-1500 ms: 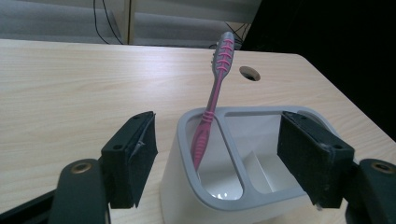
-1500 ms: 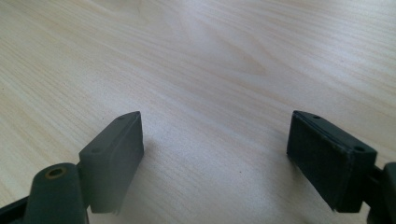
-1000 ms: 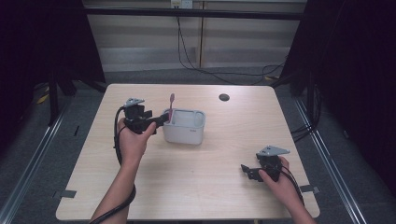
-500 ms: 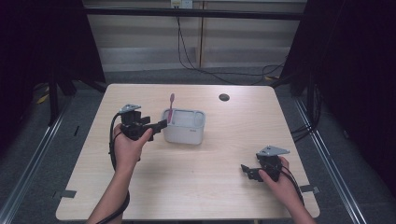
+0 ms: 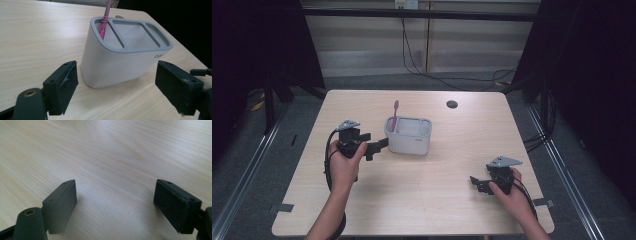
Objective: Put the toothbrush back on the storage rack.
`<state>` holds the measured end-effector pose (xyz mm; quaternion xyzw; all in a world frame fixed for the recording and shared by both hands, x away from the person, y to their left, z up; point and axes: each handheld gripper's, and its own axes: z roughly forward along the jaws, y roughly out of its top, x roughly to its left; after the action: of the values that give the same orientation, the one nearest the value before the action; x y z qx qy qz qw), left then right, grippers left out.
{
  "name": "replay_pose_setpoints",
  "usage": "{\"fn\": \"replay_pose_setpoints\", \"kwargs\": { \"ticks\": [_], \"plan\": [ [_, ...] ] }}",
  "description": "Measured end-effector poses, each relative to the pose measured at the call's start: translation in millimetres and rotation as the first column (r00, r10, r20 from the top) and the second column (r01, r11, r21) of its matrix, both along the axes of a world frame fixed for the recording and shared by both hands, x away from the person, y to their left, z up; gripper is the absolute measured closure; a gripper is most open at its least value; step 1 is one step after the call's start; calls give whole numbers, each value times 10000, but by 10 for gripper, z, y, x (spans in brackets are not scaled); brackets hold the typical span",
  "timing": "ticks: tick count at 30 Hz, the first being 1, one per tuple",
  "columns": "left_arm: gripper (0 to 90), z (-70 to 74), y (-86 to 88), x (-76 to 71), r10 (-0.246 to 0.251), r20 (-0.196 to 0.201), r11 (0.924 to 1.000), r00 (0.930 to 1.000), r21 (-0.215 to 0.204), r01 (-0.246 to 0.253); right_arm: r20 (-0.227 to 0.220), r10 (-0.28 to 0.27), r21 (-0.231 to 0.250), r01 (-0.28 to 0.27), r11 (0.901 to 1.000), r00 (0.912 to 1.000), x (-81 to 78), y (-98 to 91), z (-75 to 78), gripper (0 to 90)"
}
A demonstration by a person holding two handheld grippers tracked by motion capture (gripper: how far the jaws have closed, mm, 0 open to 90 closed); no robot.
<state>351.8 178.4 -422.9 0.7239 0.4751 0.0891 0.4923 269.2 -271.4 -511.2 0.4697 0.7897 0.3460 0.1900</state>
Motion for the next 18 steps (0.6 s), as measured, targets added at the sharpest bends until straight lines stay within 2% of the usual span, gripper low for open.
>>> {"fn": "replay_pose_setpoints", "kwargs": {
  "ticks": [18],
  "plan": [
    [179, -301, 230, -203, -170, -136, 9994, 9998, 283, 174, 7, -6, -4, 6, 10000, 10000, 0, 0, 0, 182]
  ]
}}
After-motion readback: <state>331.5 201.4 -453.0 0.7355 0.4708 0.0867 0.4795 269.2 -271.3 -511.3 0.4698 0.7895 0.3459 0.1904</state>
